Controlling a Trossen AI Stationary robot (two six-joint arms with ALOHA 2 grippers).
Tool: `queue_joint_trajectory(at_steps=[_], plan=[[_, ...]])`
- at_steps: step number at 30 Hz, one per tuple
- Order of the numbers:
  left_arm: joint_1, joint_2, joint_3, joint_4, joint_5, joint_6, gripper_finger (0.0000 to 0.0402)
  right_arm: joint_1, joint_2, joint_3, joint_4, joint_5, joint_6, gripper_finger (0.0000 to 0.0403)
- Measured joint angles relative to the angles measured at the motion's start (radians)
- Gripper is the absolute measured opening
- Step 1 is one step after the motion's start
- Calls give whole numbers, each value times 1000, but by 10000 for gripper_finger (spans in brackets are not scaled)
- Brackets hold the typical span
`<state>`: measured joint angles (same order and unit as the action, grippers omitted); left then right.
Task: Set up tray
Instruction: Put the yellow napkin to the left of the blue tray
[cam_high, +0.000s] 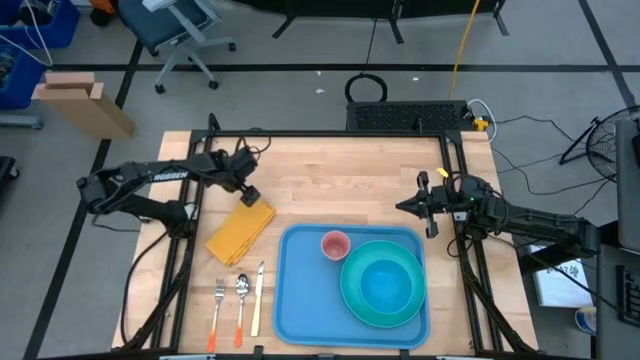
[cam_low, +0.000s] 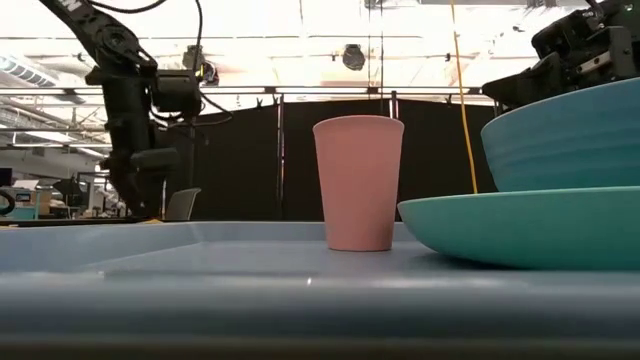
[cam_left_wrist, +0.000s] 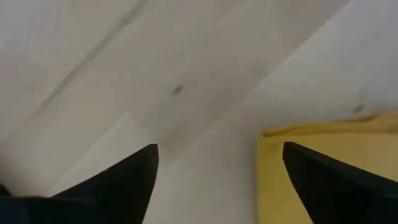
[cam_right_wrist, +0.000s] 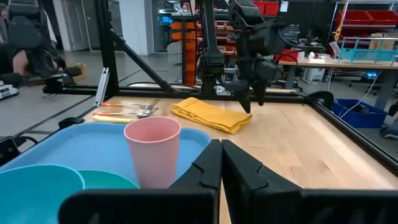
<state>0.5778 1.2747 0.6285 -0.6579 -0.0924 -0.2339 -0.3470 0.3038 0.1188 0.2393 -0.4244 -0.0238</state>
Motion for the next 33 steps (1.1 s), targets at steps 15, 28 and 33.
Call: queue_joint_trajectory(at_steps=[15, 28, 33], plan=[[151, 85, 0, 23, 224, 154, 337, 0, 0, 0, -65, 0, -52, 0], [85, 189, 46, -24, 193, 183, 293, 0, 0, 0, -74, 1, -47, 0], [86, 136, 95, -61, 351, 261, 305, 0, 0, 0, -74, 1, -48, 0]])
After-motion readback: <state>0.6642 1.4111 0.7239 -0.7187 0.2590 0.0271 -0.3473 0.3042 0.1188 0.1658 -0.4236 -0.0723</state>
